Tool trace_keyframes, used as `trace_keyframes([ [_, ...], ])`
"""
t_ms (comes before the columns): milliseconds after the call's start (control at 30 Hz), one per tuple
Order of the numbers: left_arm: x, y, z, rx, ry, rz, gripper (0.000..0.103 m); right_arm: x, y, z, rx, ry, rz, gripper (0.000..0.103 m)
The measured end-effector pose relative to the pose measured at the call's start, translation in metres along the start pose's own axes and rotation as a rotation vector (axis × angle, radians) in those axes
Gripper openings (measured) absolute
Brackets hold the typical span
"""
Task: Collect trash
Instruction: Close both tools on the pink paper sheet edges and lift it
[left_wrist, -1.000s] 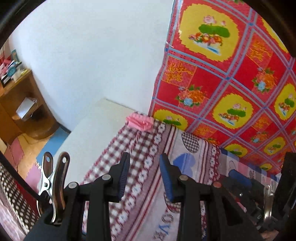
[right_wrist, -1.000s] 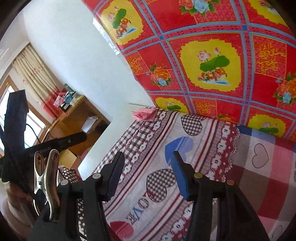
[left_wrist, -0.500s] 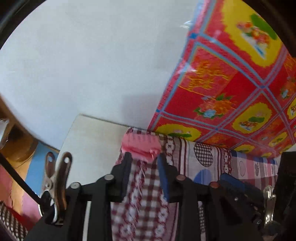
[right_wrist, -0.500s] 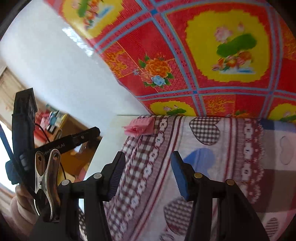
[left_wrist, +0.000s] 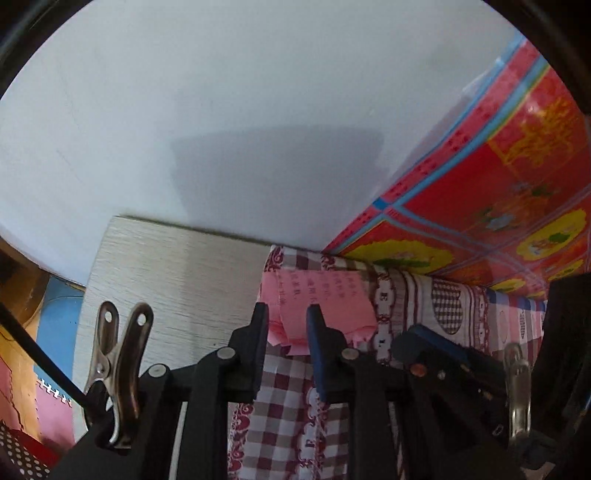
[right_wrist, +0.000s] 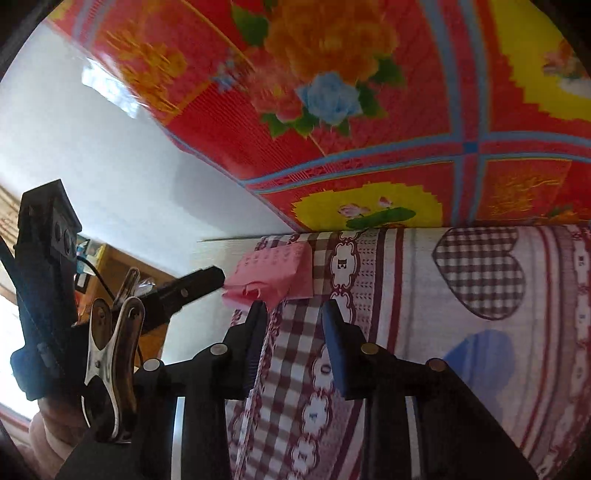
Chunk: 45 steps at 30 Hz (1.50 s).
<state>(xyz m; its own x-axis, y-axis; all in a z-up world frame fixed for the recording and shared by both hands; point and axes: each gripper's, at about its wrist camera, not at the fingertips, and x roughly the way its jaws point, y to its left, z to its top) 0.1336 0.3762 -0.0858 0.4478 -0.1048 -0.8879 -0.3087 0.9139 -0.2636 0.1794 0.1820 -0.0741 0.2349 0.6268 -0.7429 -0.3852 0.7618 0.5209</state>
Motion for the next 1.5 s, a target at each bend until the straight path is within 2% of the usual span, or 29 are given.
trace_keyframes([
  [267, 0.022, 0.008, -0.004, 0.003, 0.043, -0.029, 0.027, 0.026, 0.005, 0.011, 0.014, 0.014, -0.035, 0.033],
  [533, 0.028, 0.024, -0.008, -0.020, 0.030, -0.106, 0.027, 0.048, 0.017, 0.021, -0.008, 0.028, -0.031, 0.033],
  [800, 0.027, 0.017, -0.008, 0.015, 0.031, -0.093, 0.029, 0.065, 0.024, 0.020, -0.022, 0.027, -0.011, 0.033],
  [1033, 0.021, 0.021, -0.010, -0.014, 0.042, -0.164, 0.033, 0.064, 0.016, 0.017, 0.023, -0.003, 0.069, 0.018],
  [1100, 0.016, 0.025, -0.010, -0.011, 0.041, -0.173, 0.040, 0.057, 0.013, 0.015, 0.025, -0.018, 0.077, 0.017],
  [1167, 0.015, 0.024, -0.011, 0.002, 0.045, -0.158, 0.042, 0.050, 0.010, 0.011, 0.030, -0.030, 0.079, 0.017],
  [1500, 0.028, 0.006, -0.013, 0.074, 0.069, -0.191, 0.042, 0.050, -0.004, -0.003, 0.060, -0.010, -0.018, 0.018],
])
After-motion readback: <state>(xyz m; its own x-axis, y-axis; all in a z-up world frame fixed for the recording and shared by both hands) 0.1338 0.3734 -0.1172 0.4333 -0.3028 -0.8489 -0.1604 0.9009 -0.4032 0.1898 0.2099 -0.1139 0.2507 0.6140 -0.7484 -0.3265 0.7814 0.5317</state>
